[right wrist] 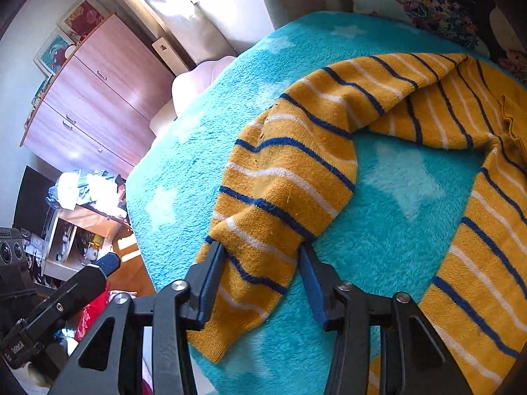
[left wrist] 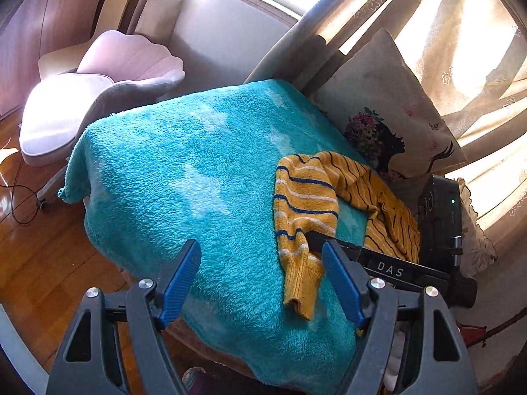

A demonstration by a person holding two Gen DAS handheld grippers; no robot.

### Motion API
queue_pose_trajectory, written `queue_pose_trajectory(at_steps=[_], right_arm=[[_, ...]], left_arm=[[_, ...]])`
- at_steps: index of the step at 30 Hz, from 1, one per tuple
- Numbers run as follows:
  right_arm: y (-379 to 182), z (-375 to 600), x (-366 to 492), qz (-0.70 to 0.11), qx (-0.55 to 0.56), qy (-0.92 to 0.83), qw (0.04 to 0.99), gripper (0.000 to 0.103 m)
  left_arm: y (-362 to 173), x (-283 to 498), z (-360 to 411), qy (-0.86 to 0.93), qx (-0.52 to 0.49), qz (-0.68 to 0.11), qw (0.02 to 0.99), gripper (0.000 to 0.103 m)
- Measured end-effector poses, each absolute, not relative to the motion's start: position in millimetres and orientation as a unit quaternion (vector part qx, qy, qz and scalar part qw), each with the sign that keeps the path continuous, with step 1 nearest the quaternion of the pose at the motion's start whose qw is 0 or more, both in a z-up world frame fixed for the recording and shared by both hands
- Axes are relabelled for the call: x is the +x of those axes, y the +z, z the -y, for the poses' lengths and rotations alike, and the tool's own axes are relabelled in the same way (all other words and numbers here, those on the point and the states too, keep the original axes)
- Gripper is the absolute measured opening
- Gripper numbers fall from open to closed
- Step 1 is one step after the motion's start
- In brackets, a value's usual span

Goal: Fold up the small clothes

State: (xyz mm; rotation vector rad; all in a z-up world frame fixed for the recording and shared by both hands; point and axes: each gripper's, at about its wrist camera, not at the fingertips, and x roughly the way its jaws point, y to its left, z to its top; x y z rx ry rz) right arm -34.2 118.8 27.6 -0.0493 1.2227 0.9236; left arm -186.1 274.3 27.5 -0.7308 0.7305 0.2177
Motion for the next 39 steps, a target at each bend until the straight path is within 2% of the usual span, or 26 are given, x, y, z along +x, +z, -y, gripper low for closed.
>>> queue_pose_trajectory(at_steps=[1,4,7,11,13,16,21,23,25,29,33,39], right_arm=[[27,-123,-34,-0.562,-0.019,0.427,0.708,0.010],[45,-118,-32,-0.551,-0.024,0.426,0.717,0.009],[93,-91,-18,-0.508,-0.021,0.420,0.752,0.009],[163,-15,16,-0.454,-0.011,0.380,0.806,0.009],[181,31,34,-0.449,-0.008,0.340,0.827,0.009],[181,106,62,-0.466,-0.003,0.260,0.846,0.009],[132,217,108,-0.518,0.017,0.116,0.847,0.009],[110,243,120,-0.530,-0.008,0.074,0.845,0.012],[93,263,122,-0.535,-0.015,0.033,0.844,0.032],[96,304,110,-0.506,0.044,0.043,0.861,0.050],[105,325,92,-0.471,0.070,0.041,0.878,0.053],[94,321,68,-0.476,0.099,0.106,0.867,0.057]], left_arm=[[28,-185,-273,0.101,-0.349,-0.349,0.864,0.075],[36,-183,-266,0.090,-0.342,-0.346,0.869,0.075],[46,-180,-257,0.080,-0.330,-0.343,0.876,0.075],[56,-169,-239,0.057,-0.315,-0.340,0.884,0.076],[58,-160,-224,0.043,-0.301,-0.344,0.889,0.076],[57,-142,-201,0.018,-0.283,-0.356,0.890,0.076],[62,-115,-159,-0.019,-0.255,-0.371,0.893,0.076],[66,-106,-142,-0.028,-0.239,-0.376,0.895,0.076],[70,-99,-128,-0.032,-0.222,-0.382,0.896,0.076],[79,-79,-103,-0.043,-0.192,-0.392,0.899,0.076],[85,-42,-74,-0.053,-0.152,-0.399,0.903,0.077],[67,44,-35,-0.051,-0.111,-0.434,0.892,0.077]])
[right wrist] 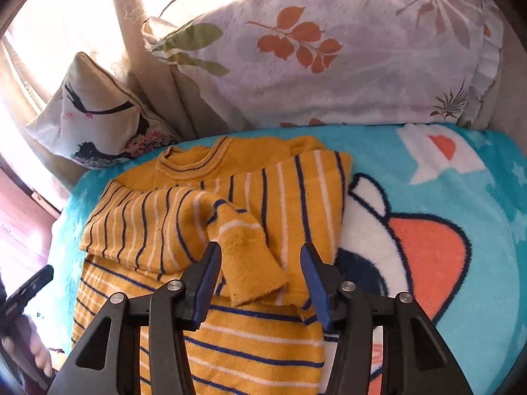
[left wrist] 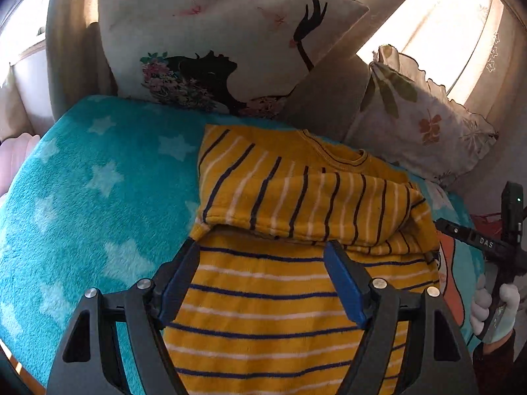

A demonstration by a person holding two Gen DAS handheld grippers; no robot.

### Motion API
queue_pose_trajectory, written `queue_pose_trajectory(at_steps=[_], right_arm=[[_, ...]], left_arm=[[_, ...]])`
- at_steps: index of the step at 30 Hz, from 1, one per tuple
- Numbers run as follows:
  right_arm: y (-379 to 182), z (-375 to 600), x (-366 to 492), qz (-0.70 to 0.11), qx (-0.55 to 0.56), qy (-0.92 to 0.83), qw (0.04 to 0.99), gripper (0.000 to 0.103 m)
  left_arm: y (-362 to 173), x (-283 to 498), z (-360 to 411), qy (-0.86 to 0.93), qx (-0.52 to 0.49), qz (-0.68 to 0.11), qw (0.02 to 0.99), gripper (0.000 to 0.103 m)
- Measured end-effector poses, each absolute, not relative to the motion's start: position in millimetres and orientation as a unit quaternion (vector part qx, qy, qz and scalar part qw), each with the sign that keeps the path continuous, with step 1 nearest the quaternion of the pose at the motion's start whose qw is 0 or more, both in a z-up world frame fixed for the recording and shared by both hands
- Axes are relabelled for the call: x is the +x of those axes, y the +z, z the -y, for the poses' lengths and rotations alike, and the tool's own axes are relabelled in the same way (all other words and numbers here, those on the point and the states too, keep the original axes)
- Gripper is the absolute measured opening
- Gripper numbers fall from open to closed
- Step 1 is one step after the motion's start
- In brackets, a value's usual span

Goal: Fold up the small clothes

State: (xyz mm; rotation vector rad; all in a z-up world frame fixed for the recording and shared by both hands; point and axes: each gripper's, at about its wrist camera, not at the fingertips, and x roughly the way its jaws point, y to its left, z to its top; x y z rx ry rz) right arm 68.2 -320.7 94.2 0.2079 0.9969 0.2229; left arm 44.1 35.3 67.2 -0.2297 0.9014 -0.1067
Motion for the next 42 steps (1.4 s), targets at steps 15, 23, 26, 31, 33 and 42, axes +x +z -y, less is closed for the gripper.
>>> queue_pose_trajectory(at_steps=[15,23,26,31,33,42], right_arm=[[158,357,78,-0.406,0.004,-0.072,0.911,0.041],[149,304,89,-0.407,0.076,0.082,0.907,0.083],[139,240,113,-0.454,0.017,0.120,0.883,0.075],[116,133,151,-0.496,-0.023,0.214,0.841,0.075],[97,102,171,-0.515,-0.031,0.230,0.825,0.075],[52,26,200,-0.572,-0.102,0.231,0.780,0.013]], left_arm=[[-1,121,-45,0.014,-0.081,-0.499,0.863,0.077],[-3,99,-48,0.020,-0.091,-0.465,0.880,0.082],[-4,88,-48,0.022,-0.093,-0.441,0.892,0.083],[-4,85,-50,0.013,-0.108,-0.431,0.896,0.085],[-3,84,-52,0.009,-0.113,-0.428,0.897,0.086],[-3,86,-53,-0.001,-0.127,-0.422,0.897,0.087]])
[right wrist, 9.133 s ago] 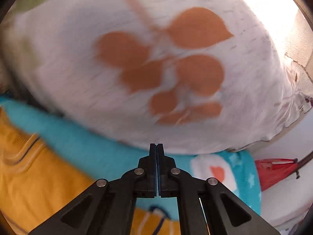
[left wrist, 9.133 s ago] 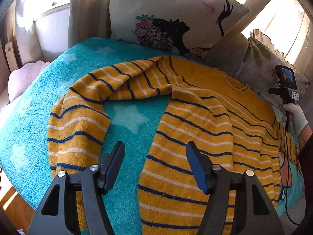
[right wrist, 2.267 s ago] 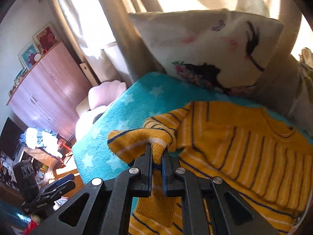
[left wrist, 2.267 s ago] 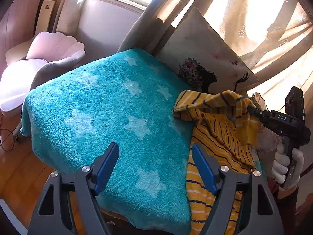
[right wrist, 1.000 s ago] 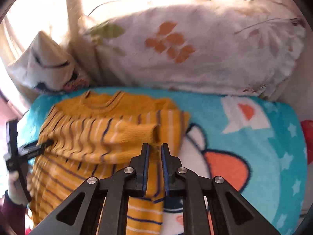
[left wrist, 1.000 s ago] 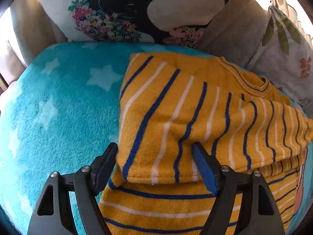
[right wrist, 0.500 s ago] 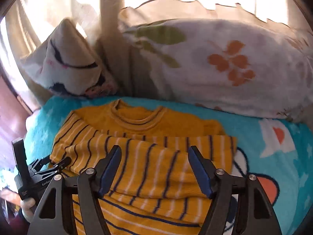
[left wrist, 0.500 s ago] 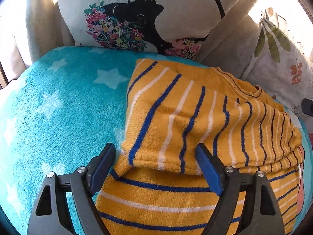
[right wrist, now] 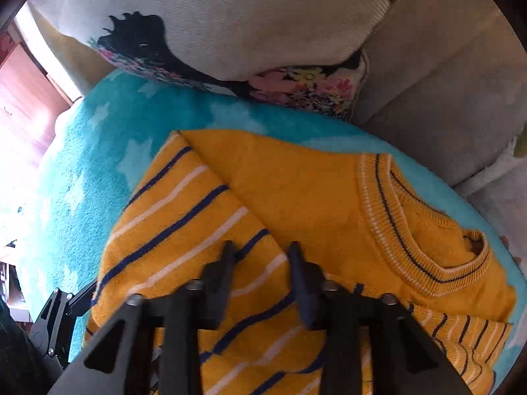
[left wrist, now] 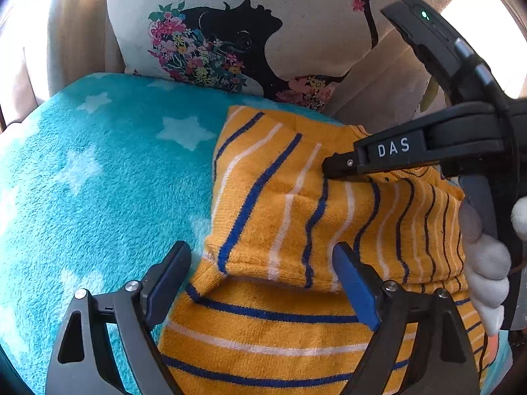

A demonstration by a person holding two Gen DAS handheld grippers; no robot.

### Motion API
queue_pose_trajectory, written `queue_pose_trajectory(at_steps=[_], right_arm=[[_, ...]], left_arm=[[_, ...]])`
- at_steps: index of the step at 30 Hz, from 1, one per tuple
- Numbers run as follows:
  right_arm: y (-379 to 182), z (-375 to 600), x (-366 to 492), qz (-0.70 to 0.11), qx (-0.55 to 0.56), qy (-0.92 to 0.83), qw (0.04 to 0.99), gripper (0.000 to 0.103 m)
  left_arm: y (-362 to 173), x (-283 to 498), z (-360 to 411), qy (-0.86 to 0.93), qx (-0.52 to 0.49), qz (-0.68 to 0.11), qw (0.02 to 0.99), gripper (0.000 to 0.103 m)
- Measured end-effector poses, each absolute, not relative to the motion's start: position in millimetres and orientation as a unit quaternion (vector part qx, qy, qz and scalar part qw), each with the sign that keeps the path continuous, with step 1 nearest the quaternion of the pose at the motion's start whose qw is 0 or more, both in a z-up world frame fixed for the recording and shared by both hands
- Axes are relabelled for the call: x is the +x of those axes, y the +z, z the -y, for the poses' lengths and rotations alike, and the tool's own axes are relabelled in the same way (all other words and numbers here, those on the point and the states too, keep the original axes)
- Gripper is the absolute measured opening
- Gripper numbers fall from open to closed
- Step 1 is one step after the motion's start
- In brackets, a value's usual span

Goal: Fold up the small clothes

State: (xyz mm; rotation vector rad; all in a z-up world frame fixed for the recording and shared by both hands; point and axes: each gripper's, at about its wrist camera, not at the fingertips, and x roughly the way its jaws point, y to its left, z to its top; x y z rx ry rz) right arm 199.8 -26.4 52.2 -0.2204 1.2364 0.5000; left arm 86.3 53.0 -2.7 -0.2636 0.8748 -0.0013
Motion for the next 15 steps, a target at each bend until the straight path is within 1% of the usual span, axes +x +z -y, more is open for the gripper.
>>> queue_pose_trajectory(at_steps=[3,8,9,11,13,14,15], right_arm=[[59,13,206,-0.559,-0.123,0.230,0.787,0.004],[51,-8,231,-0.558,-0.107,0.223,0.792,0.004],[47,-12,235,-0.565,-0.102,0.222,0.788,0.008],[44,-9,241,-0.573,-0.069,0.232,0.783,0.011],[50,4,240,-0.573,-0.021,0.251,0.780,0.031],[57,12,236,-0.565,0.000,0.259,0.783,0.036],[66,24,231,-0.555,0.016,0.262,0.789,0.045]], left_arm=[[-3,86,-53,0.000,-0.126,-0.423,0.897,0.087],[-2,85,-54,-0.004,-0.132,-0.421,0.897,0.087],[-2,84,-55,-0.005,-0.135,-0.420,0.897,0.087],[-2,83,-56,-0.007,-0.139,-0.419,0.897,0.087],[-2,83,-57,-0.008,-0.139,-0.419,0.897,0.087],[-2,83,-57,-0.008,-0.139,-0.419,0.897,0.087],[-2,83,-57,-0.009,-0.139,-0.419,0.897,0.088]])
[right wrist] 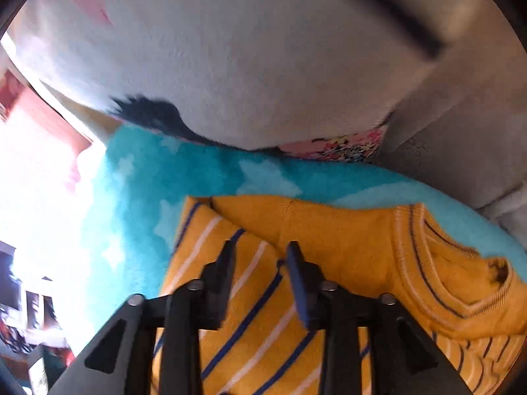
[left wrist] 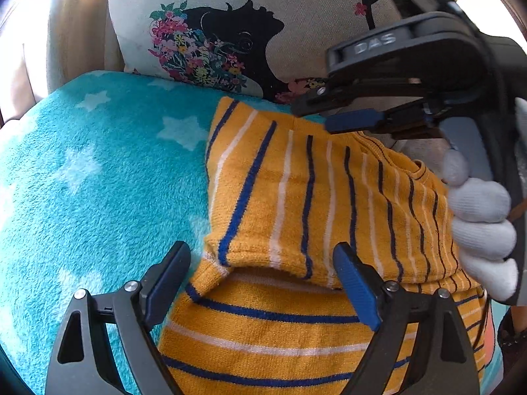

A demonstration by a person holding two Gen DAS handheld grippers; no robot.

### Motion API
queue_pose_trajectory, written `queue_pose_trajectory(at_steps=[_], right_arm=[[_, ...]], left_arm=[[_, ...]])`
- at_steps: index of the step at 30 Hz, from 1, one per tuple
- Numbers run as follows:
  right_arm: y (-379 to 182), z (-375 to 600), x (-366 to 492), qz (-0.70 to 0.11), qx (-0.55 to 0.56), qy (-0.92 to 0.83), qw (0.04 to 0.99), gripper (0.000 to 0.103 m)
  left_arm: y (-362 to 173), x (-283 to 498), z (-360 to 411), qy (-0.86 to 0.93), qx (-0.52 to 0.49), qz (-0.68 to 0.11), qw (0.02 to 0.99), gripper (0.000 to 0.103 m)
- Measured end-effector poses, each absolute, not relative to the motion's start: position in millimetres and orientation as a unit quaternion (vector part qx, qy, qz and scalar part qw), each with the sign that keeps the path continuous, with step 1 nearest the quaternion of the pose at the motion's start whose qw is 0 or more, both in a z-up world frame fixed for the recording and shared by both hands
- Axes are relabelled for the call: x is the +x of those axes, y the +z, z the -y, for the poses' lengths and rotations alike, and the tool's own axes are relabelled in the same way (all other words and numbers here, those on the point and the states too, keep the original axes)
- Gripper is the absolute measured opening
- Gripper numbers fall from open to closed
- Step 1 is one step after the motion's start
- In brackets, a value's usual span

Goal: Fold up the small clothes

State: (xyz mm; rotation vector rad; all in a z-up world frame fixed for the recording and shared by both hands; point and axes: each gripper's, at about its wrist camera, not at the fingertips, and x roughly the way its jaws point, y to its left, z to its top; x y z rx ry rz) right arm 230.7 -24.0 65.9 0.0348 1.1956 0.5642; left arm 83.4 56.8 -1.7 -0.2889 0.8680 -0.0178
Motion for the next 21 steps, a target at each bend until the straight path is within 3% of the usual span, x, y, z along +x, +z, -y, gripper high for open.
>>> queue_pose_trajectory(at_steps=[1,7,21], right_arm=[[74,34,224,-0.546,0.028,0.261,0.796,0.054],[116,114,164,-0.490,0.116,0.218,0.836,0.072],[141,260,2,-0.418,0.072,0.095,0.900,0.078]], left_arm=[[-2,83,-57,-0.009,-0.140,-0.419,0.897,0.088],[-3,86,-53,-0.012,-0.127,-0.425,0.896,0.094],[-6,91,-41,0.014,-0.076,-0.450,0.890,0.103]])
